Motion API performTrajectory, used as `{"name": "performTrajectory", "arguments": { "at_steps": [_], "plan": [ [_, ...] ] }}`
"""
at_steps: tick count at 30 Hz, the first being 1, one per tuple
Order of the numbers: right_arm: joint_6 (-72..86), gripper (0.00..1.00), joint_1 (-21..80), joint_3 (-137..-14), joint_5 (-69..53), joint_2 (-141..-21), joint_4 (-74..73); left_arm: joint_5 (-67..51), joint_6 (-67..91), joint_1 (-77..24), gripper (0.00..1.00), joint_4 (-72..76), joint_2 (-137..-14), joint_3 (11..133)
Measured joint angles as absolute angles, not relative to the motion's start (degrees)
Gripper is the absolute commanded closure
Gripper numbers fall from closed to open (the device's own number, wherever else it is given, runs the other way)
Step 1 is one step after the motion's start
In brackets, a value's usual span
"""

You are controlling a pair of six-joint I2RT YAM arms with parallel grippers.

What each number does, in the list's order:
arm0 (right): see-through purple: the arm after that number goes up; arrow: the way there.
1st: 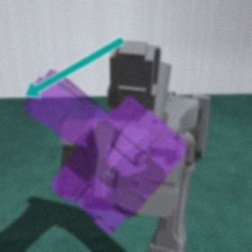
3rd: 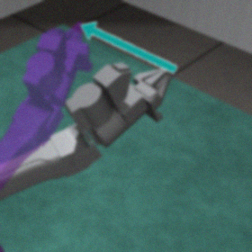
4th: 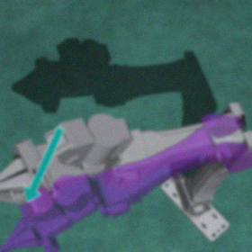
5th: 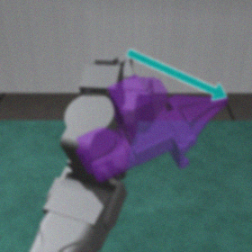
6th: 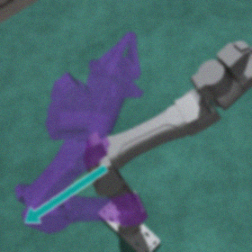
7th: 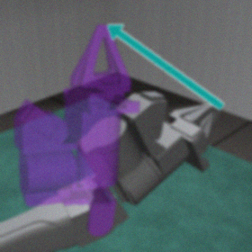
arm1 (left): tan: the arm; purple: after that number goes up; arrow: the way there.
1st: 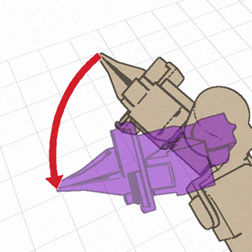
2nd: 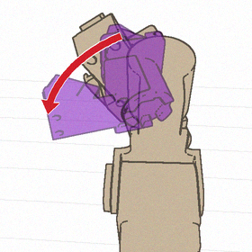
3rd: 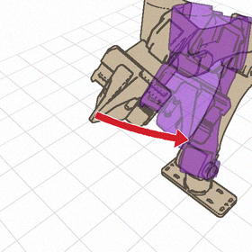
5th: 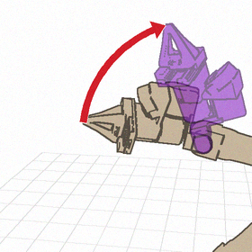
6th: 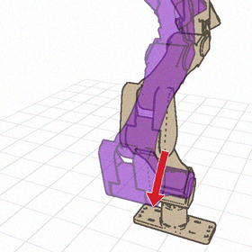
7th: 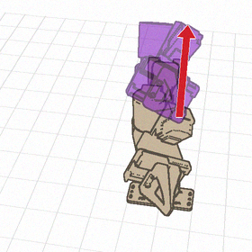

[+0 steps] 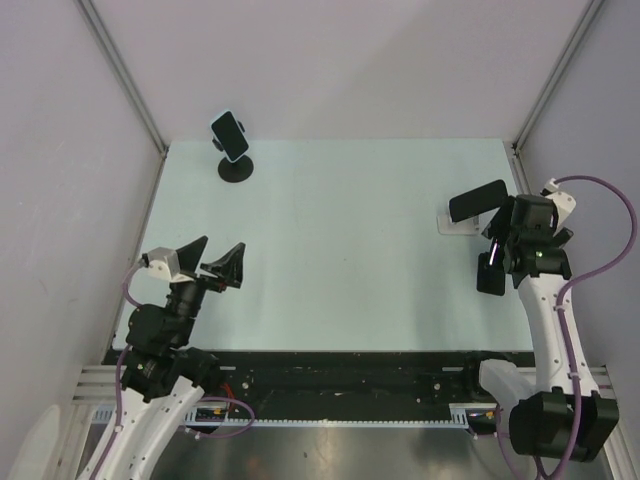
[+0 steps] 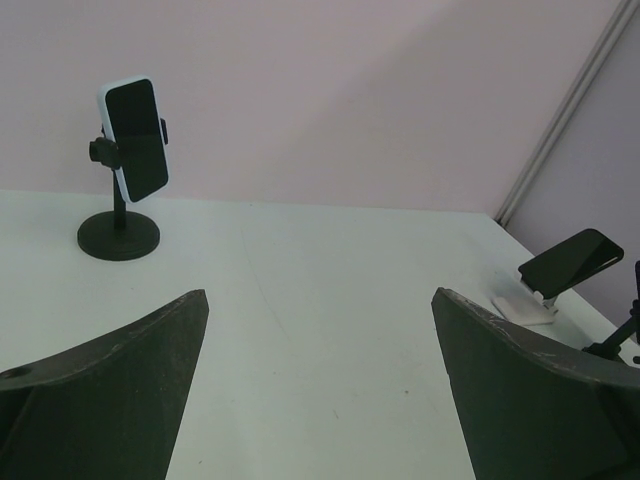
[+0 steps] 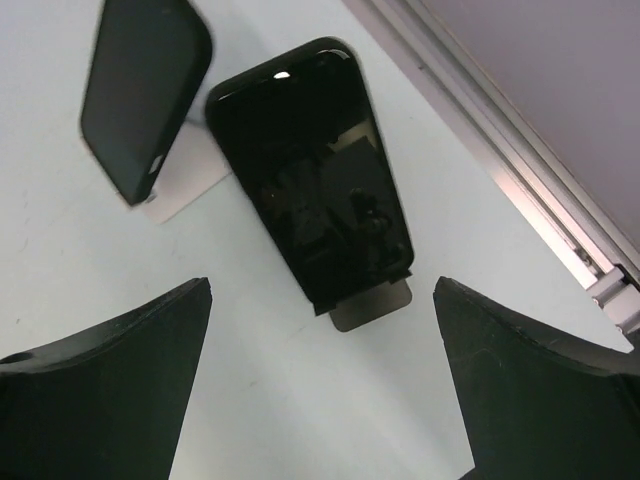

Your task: Remove the phone from the phone stand

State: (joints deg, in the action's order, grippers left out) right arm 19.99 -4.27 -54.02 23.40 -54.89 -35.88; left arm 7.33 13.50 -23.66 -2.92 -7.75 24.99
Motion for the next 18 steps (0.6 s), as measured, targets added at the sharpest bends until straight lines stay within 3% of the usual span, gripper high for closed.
{"name": "performTrajectory", "arguments": {
  "at_steps": [9,18],
  "plan": [
    [18.4,0.0,-15.1,-54.0,15.3,-62.1,-29.3,7.3,13.4,-25.8,0.0,-3.3,-7.7,25.0],
    [10.4,0.0,-16.7,-54.0,7.0,-67.8,-21.9,7.3,13.0,-26.3,0.0,-3.6,-7.9,25.0]
  ]
}}
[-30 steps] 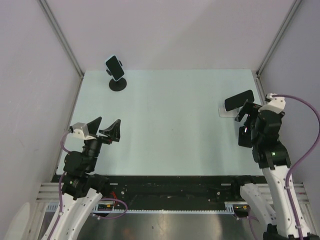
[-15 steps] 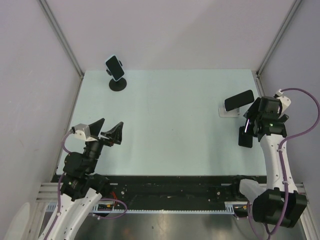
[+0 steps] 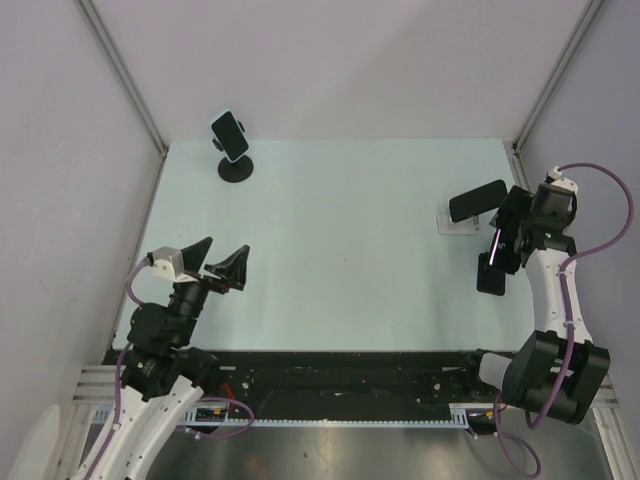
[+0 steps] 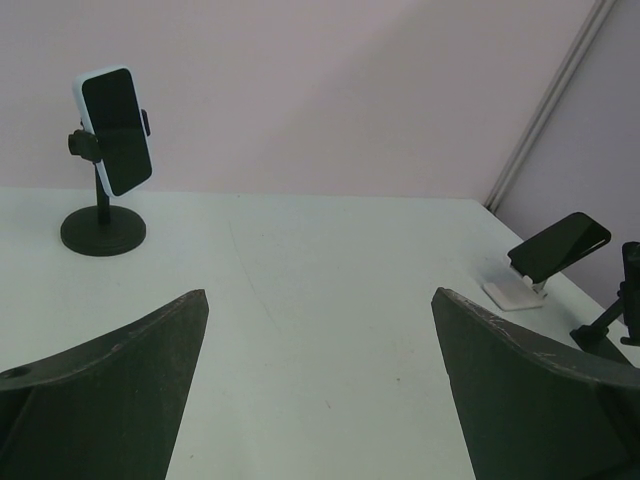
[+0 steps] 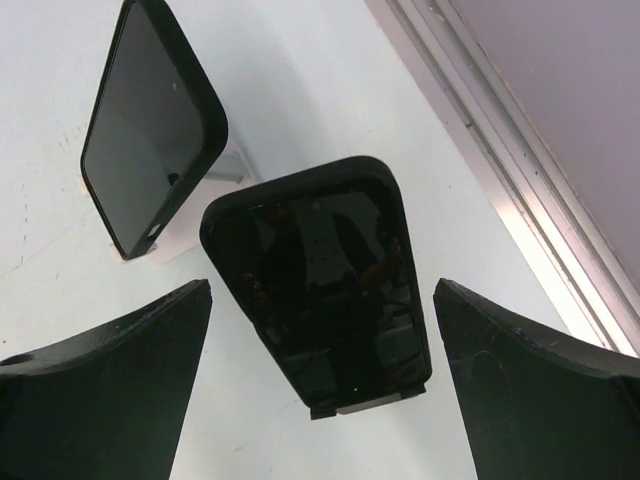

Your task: Remove the phone from the phone stand

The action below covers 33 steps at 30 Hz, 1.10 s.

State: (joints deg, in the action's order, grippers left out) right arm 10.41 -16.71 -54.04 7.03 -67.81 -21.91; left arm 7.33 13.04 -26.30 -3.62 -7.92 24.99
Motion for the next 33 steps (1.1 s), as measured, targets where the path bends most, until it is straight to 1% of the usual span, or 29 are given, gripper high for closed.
{"name": "performTrajectory", "arguments": {
  "at_steps": [16,22,25,28,29,31,32,33],
  "plan": [
    [5.6,0.0,-20.2,-54.0,-1.1,-72.0,-18.0,7.3,13.0,-26.5,0.0,-3.7,-11.6,25.0],
    [4.7,0.03,-20.7,-54.0,-2.9,-73.6,-17.7,7.2,13.0,-26.5,0.0,-3.7,-12.0,25.0],
    [4.4,0.06,-20.9,-54.0,-3.5,-74.3,-17.4,7.2,13.0,-26.5,0.0,-3.7,-12.0,25.0],
    [4.3,0.12,-21.2,-54.0,-4.0,-74.5,-17.1,7.1,13.0,-26.5,0.0,-3.7,-12.0,25.0],
    [4.2,0.16,-21.3,-54.0,-4.1,-74.5,-17.1,7.1,13.0,-26.5,0.0,-3.7,-12.0,25.0],
    [3.9,0.2,-21.4,-54.0,-4.3,-74.5,-17.1,6.9,13.0,-26.5,0.0,-3.7,-12.0,25.0],
    [3.9,0.27,-21.4,-54.0,-4.3,-74.5,-17.1,6.8,13.0,-26.5,0.0,-3.7,-12.1,25.0],
    [3.9,0.3,-21.4,-54.0,-4.3,-74.4,-17.1,6.7,13.0,-26.5,0.0,-3.7,-12.2,25.0]
  ]
}}
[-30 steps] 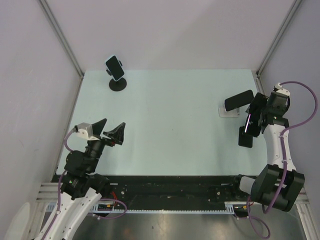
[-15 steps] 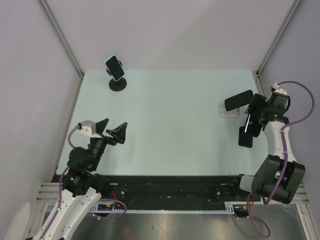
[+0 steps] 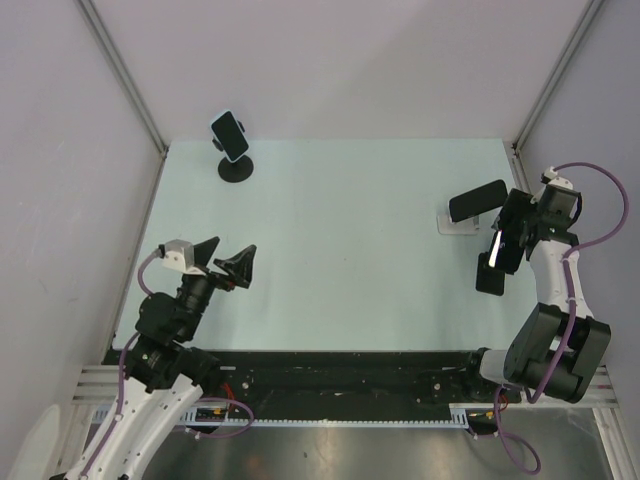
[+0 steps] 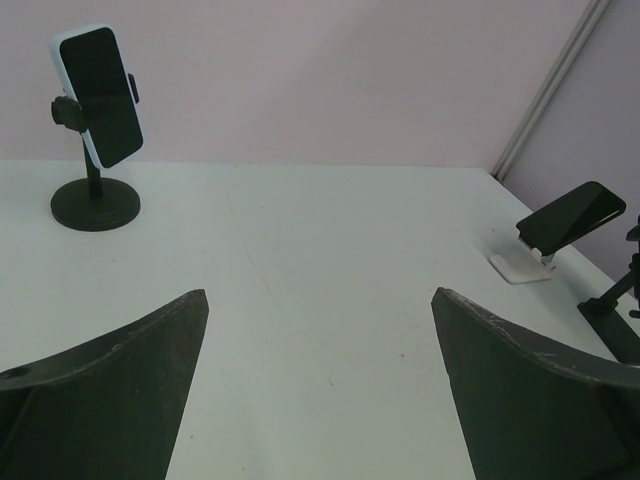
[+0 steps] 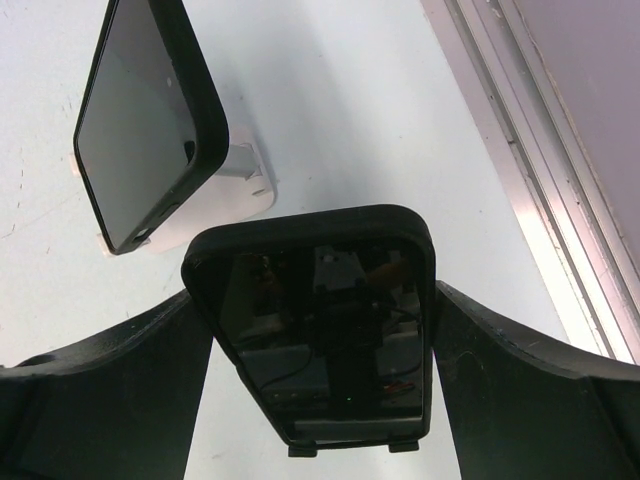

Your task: Remove the phone from the phone stand

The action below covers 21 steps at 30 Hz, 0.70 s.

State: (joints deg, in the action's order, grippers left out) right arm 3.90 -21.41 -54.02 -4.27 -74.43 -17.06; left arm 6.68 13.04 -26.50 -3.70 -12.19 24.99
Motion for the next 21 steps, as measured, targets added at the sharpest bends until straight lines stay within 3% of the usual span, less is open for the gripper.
{"name": "performTrajectory", "arguments": {
  "at_steps": [4,8,14,18,21],
  "plan": [
    [3.9,0.46,-21.4,-54.0,-4.4,-74.2,-17.2,5.8,13.0,-26.5,0.0,-3.7,-12.9,25.0],
    [4.0,0.68,-21.4,-53.9,-4.4,-73.4,-17.6,5.3,13.0,-26.5,0.0,-3.7,-13.5,25.0],
    [4.3,0.91,-20.6,-53.6,-3.5,-69.0,-19.4,4.0,13.1,-26.5,0.0,-3.7,-14.7,25.0],
    [4.5,0.99,-19.1,-53.4,-2.3,-63.9,-20.2,3.1,13.1,-26.5,0.0,-3.7,-15.4,25.0],
    [5.1,1.0,-17.8,-53.4,-1.9,-60.2,-20.9,2.5,13.1,-26.5,0.0,-3.8,-15.9,25.2]
  ]
}}
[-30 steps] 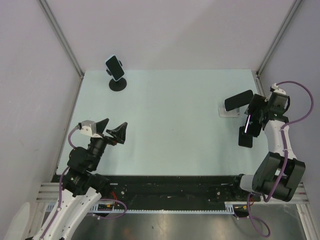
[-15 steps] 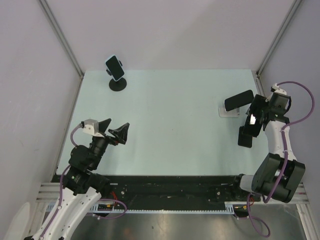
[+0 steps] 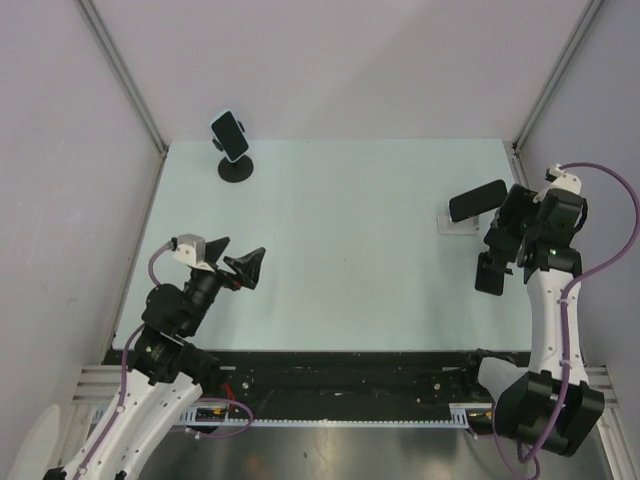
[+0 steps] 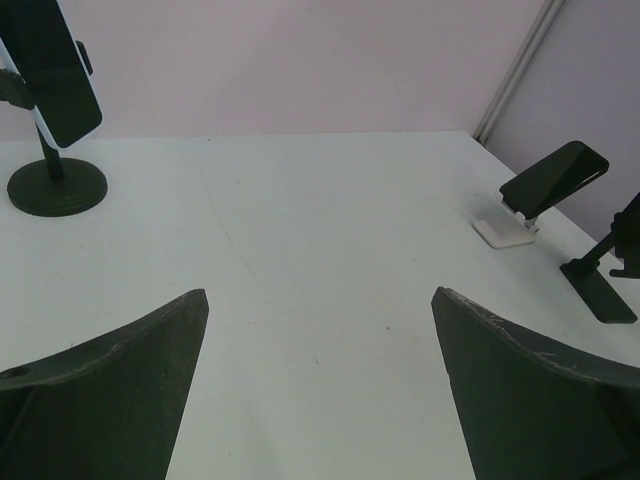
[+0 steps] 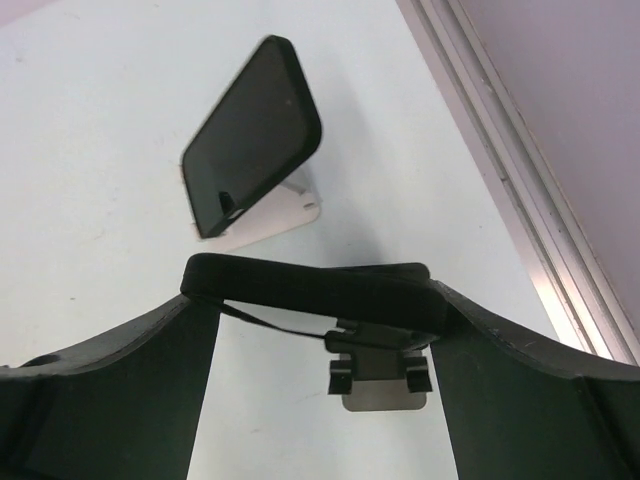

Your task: Remove the phone from the phone stand

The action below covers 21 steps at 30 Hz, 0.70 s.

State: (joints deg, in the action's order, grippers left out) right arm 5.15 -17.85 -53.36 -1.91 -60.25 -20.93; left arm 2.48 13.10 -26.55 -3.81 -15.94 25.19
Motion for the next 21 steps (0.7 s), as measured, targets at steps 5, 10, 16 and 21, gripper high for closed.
{"name": "performTrajectory", "arguments": {
  "at_steps": [5,10,16,21],
  "plan": [
    [7.4,1.0,-15.2,-53.3,-2.6,-54.3,-22.4,0.8,13.5,-26.9,0.0,-3.8,-18.9,26.7],
    [12.0,1.0,-10.0,-53.3,-5.1,-49.5,-22.3,-3.1,14.6,-27.3,0.0,-3.6,-25.8,28.9],
    [18.5,1.0,0.5,-53.3,-7.2,-48.3,-21.9,-10.0,16.8,-29.1,0.0,-3.9,-38.2,34.1],
    [23.7,1.0,12.5,-53.3,-7.6,-49.7,-20.6,-12.7,17.1,-35.1,0.0,-4.0,-47.9,39.9]
  ]
}}
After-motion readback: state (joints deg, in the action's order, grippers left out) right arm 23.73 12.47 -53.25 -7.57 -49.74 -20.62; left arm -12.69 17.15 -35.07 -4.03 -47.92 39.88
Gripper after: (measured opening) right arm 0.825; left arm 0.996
